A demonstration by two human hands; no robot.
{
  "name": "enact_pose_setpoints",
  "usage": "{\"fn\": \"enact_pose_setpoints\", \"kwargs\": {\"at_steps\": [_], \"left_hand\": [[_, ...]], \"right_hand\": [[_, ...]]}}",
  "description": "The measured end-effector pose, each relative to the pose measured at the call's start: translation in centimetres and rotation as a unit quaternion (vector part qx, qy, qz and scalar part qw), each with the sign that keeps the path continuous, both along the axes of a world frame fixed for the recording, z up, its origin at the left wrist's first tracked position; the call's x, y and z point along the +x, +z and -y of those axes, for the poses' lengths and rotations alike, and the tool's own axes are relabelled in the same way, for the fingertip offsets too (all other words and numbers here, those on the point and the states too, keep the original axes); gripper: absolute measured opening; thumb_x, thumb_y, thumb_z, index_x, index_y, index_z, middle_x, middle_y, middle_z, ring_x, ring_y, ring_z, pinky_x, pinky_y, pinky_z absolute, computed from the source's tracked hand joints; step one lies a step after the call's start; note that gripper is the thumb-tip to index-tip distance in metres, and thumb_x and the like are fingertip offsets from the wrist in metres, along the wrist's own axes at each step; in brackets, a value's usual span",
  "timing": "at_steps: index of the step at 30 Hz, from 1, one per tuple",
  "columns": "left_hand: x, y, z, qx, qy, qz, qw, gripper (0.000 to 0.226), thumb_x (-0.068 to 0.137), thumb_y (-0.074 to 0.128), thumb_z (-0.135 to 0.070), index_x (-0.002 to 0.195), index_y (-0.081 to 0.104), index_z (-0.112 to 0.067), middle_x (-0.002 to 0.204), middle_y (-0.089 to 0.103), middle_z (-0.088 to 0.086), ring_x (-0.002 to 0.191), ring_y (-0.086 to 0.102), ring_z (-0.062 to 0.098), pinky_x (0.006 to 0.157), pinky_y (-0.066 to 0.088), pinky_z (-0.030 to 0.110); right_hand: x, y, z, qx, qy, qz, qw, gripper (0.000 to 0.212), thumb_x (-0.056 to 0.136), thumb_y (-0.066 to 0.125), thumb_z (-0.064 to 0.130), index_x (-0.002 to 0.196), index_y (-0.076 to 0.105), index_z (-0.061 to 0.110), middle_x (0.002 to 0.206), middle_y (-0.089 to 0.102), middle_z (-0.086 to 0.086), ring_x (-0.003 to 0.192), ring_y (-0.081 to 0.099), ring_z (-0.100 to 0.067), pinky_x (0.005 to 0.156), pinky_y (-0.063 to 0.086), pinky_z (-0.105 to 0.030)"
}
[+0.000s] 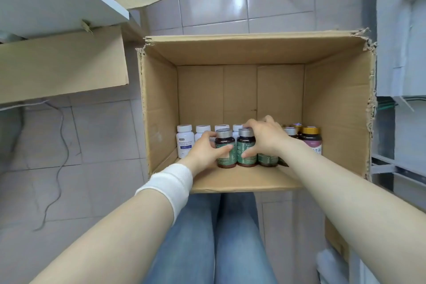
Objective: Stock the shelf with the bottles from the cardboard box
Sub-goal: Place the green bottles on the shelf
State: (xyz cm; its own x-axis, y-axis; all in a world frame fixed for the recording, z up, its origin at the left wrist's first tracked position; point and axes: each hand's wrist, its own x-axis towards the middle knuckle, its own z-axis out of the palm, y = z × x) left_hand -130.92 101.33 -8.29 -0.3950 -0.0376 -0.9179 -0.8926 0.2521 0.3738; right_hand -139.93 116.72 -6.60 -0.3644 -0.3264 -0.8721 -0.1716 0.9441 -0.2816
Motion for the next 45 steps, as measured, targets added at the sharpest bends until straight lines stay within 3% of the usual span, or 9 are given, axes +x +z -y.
{"fn": "enact_pose_setpoints", "kwargs": {"at_steps": [4, 9, 19, 22, 25, 29, 34, 40, 45], "left_hand": [[0.1, 0.6, 1.0, -0.024, 0.017, -0.016, 0.999, 0.049, 0.080, 0.069, -0.037, 0.119, 0.048, -0.019, 0.087, 0.054, -0.012, 0.083, 0.056, 0.006, 0.074, 0.043, 0.019], [0.4, 3.5, 2.2, -0.007, 0.066, -0.058, 0.996, 0.041, 0.077, 0.070, -0.041, 0.109, 0.050, -0.025, 0.097, 0.058, -0.014, 0.090, 0.062, 0.006, 0.080, 0.051, 0.028], [-0.8, 20.8, 2.6, 0.084, 0.022, -0.202, 0.976, 0.027, 0.082, 0.067, -0.032, 0.098, 0.045, -0.032, 0.102, 0.060, -0.003, 0.087, 0.062, 0.004, 0.063, 0.049, 0.014], [-0.3, 25.5, 1.8, 0.136, 0.017, -0.233, 0.963, 0.040, 0.070, 0.068, -0.044, 0.103, 0.048, -0.032, 0.103, 0.061, 0.000, 0.089, 0.063, 0.011, 0.064, 0.052, 0.020], [0.8, 29.0, 0.6, 0.182, -0.022, -0.258, 0.949, 0.044, 0.068, 0.067, -0.047, 0.105, 0.052, -0.028, 0.096, 0.069, -0.002, 0.089, 0.068, 0.015, 0.073, 0.054, 0.028], [2.7, 32.4, -1.8, 0.261, -0.093, -0.277, 0.920, 0.025, 0.087, 0.062, -0.030, 0.106, 0.050, -0.020, 0.089, 0.074, 0.000, 0.079, 0.071, 0.021, 0.062, 0.056, 0.029], [6.6, 38.1, -5.9, 0.325, -0.171, -0.298, 0.881, 0.024, 0.087, 0.059, -0.032, 0.106, 0.050, -0.019, 0.087, 0.068, 0.003, 0.070, 0.069, 0.014, 0.058, 0.056, 0.026], [13.7, 44.2, -11.8, 0.404, -0.250, -0.287, 0.832, 0.046, 0.074, 0.055, -0.052, 0.105, 0.051, -0.019, 0.084, 0.072, 0.001, 0.073, 0.071, 0.019, 0.061, 0.054, 0.028], [21.8, 47.7, -17.1, 0.453, -0.317, -0.259, 0.792, 0.050, 0.086, 0.051, -0.052, 0.119, 0.050, -0.016, 0.102, 0.071, 0.008, 0.091, 0.069, 0.025, 0.078, 0.055, 0.036]], "right_hand": [[0.7, 0.3, -0.7, -0.063, -0.062, -0.035, 0.995, 0.082, 0.062, 0.082, 0.038, 0.131, 0.042, 0.021, 0.123, 0.048, -0.008, 0.123, 0.032, -0.026, 0.100, 0.033, -0.037], [0.8, 2.8, -1.7, -0.150, -0.163, -0.089, 0.971, 0.074, 0.064, 0.081, 0.034, 0.126, 0.042, 0.028, 0.117, 0.050, -0.003, 0.118, 0.029, -0.021, 0.092, 0.034, -0.031], [5.1, 20.1, -6.3, -0.269, -0.446, -0.082, 0.850, 0.073, 0.070, 0.078, 0.022, 0.124, 0.033, 0.044, 0.124, 0.042, 0.000, 0.111, 0.049, -0.013, 0.091, 0.045, -0.029], [8.8, 24.4, -6.7, -0.276, -0.549, -0.100, 0.783, 0.064, 0.075, 0.075, 0.019, 0.129, 0.040, 0.026, 0.121, 0.052, -0.001, 0.103, 0.056, -0.012, 0.087, 0.048, -0.027], [13.6, 28.1, -6.1, -0.335, -0.670, -0.090, 0.656, 0.028, 0.083, 0.064, 0.012, 0.110, 0.056, 0.015, 0.100, 0.067, -0.003, 0.087, 0.063, -0.015, 0.068, 0.051, -0.023], [20.4, 32.1, -4.9, -0.426, -0.764, -0.078, 0.478, 0.028, 0.082, 0.057, 0.019, 0.110, 0.057, 0.018, 0.101, 0.068, -0.007, 0.087, 0.064, -0.014, 0.064, 0.054, -0.025], [27.8, 37.1, -4.3, -0.493, -0.785, -0.133, 0.351, 0.037, 0.073, 0.061, 0.021, 0.108, 0.054, 0.012, 0.093, 0.070, -0.009, 0.080, 0.068, -0.024, 0.073, 0.058, -0.043], [37.6, 43.1, -6.2, -0.465, -0.788, -0.258, 0.310, 0.050, 0.068, 0.066, 0.021, 0.114, 0.048, 0.014, 0.104, 0.068, -0.010, 0.084, 0.065, -0.023, 0.070, 0.058, -0.036], [48.3, 46.5, -8.6, -0.436, -0.781, -0.333, 0.297, 0.046, 0.072, 0.064, 0.024, 0.117, 0.054, 0.015, 0.113, 0.065, -0.007, 0.109, 0.059, -0.025, 0.096, 0.047, -0.044]]}}
